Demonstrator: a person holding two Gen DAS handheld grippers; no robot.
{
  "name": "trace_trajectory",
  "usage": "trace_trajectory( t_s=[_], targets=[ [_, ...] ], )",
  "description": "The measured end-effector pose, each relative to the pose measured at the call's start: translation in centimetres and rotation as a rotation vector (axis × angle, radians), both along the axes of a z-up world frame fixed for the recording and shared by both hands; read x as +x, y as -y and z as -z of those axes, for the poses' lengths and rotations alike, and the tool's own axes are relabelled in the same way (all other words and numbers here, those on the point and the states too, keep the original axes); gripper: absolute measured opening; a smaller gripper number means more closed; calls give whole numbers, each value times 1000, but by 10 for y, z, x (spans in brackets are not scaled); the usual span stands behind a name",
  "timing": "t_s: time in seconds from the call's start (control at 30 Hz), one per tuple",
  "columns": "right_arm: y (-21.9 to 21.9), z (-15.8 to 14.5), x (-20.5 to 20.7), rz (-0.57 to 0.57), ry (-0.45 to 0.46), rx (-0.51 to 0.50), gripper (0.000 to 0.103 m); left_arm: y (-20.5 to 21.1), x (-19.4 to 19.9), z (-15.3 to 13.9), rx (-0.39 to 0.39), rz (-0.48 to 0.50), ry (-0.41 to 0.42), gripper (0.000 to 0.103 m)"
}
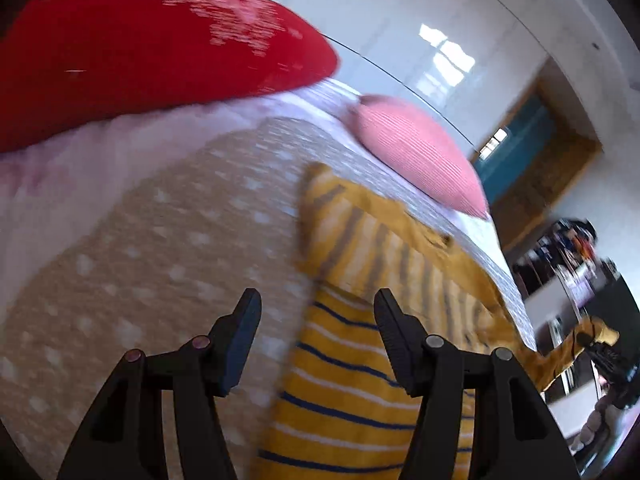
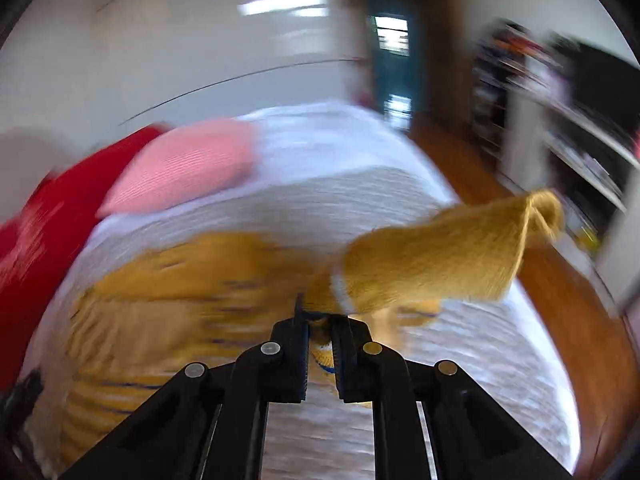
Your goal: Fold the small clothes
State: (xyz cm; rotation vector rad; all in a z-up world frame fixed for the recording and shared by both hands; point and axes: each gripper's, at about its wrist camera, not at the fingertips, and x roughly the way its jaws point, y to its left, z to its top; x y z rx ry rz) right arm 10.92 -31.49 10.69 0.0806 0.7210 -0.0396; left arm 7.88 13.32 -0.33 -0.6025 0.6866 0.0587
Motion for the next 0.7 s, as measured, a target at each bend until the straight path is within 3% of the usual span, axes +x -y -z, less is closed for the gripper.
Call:
trace_trajectory(
  t_s=[0.17, 0.23, 0.3, 0.4, 0.57, 0.7],
  targets=[
    [-142, 31, 31, -383, -86, 31, 13, -35, -4, 8, -15, -91, -23, 58],
    [-193, 59, 37, -536, -174, 61, 14, -44, -6, 11, -15, -110, -32, 58],
    [-227, 82, 34, -641, -255, 66, 20, -53, -9, 13, -19, -121, -38, 58],
    [-236, 96, 24, -652, -275, 30, 34, -61, -12, 14, -28, -123, -40, 58],
    [-220, 94, 24, -554, -244, -20, 46, -66, -13, 14, -61, -123, -38, 58],
    [-232, 93, 33, -568, -260, -21, 51, -58, -11, 13, -58, -102, -31, 58]
  ],
)
